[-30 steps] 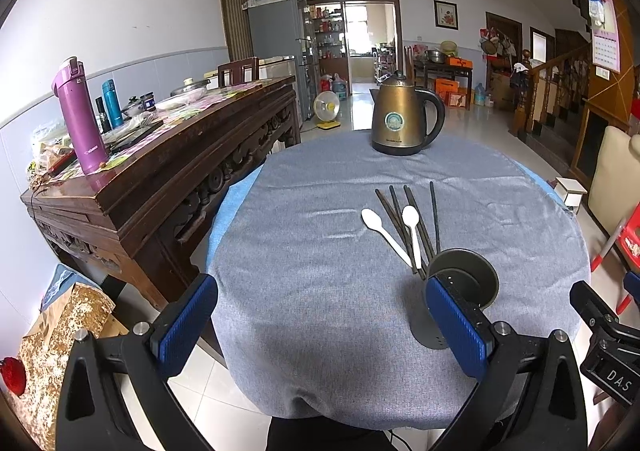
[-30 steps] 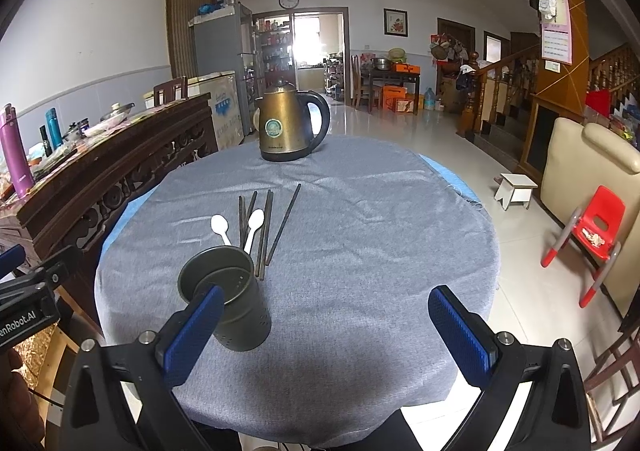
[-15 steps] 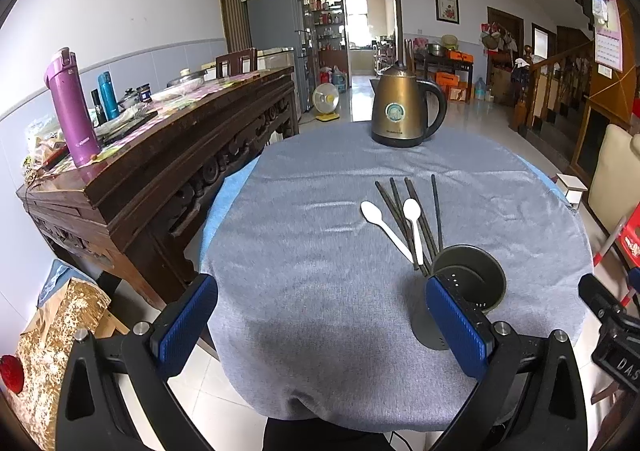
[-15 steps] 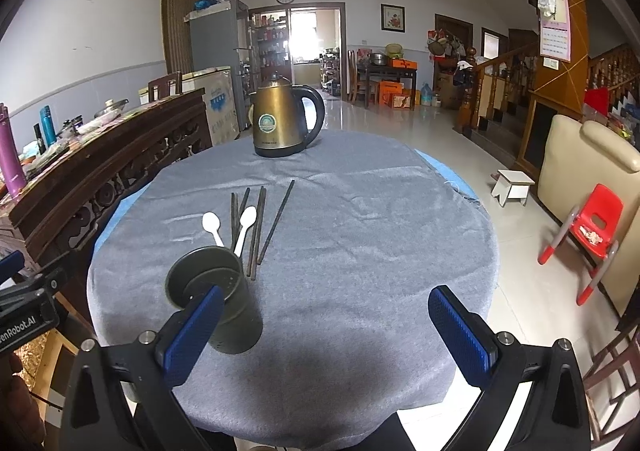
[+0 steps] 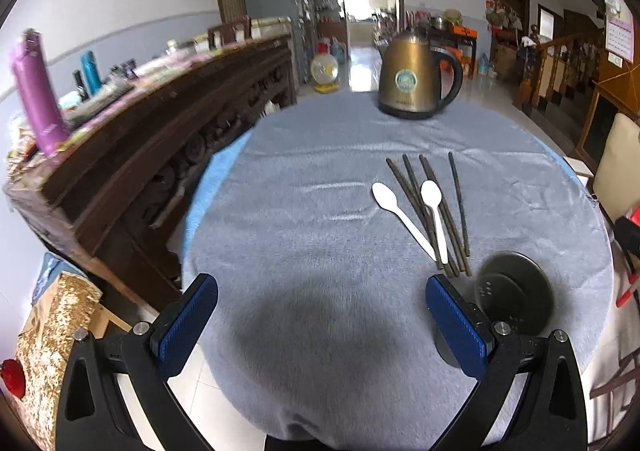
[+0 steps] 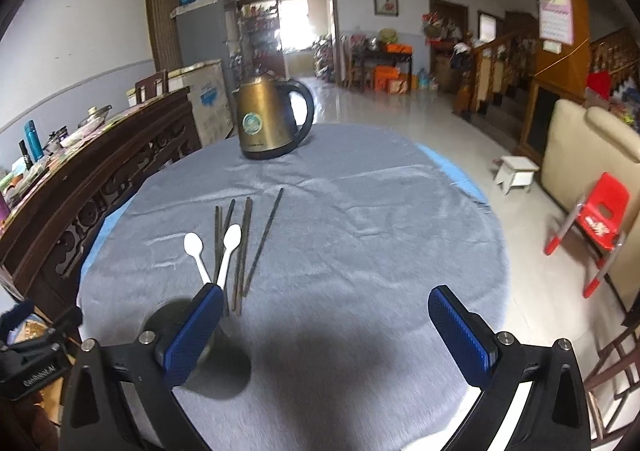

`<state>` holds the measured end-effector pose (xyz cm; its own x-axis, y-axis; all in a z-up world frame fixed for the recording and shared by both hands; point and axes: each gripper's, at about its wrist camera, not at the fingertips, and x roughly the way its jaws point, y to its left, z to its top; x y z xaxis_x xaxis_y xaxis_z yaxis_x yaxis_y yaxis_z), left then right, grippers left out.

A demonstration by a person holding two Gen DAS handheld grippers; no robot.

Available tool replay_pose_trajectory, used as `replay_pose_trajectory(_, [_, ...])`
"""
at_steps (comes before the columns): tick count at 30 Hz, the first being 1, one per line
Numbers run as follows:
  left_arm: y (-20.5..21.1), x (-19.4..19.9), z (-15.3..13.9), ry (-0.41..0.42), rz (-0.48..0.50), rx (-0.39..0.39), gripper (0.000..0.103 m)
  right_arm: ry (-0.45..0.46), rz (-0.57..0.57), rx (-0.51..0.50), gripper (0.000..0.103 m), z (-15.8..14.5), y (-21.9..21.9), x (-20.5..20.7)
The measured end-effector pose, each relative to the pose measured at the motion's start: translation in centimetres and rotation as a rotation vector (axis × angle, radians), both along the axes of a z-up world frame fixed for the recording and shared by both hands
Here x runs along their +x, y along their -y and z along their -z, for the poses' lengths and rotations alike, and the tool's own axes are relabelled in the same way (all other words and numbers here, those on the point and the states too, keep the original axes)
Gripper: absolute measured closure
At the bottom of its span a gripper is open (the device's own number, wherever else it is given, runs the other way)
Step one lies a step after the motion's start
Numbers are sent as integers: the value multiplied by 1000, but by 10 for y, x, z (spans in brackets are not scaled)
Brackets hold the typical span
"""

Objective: Organize utensils
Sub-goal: 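Move both grippers down toward the chopsticks by the dark cup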

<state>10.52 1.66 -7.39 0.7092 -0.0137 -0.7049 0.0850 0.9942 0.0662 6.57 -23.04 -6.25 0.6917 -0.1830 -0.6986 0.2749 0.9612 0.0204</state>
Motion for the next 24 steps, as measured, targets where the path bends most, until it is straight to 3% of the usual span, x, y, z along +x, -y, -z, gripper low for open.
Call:
replay_pose_trajectory(7, [-13, 97, 30, -169, 22, -50, 0, -145, -86, 187, 2, 37, 26, 103])
replay_pose_trajectory(9, [-13, 129, 41, -221, 27, -78, 0, -175, -104, 235, 11, 52, 32, 132])
replay_pose_trajectory(11, [-11, 153, 48, -258, 31, -93, 0, -227, -113, 287, 28, 73, 39, 169])
replay_pose_trajectory(14, [-1, 193, 58, -302, 47, -118, 1, -281, -107, 350, 45, 97, 42, 210])
replay_pose_trajectory(18, [19, 234, 66, -354, 68, -151, 21, -297, -109, 393, 56, 115, 42, 257])
replay_pose_trajectory(24, [55, 279, 71, -421, 102, -201, 23, -325, -86, 464, 62, 129, 50, 308])
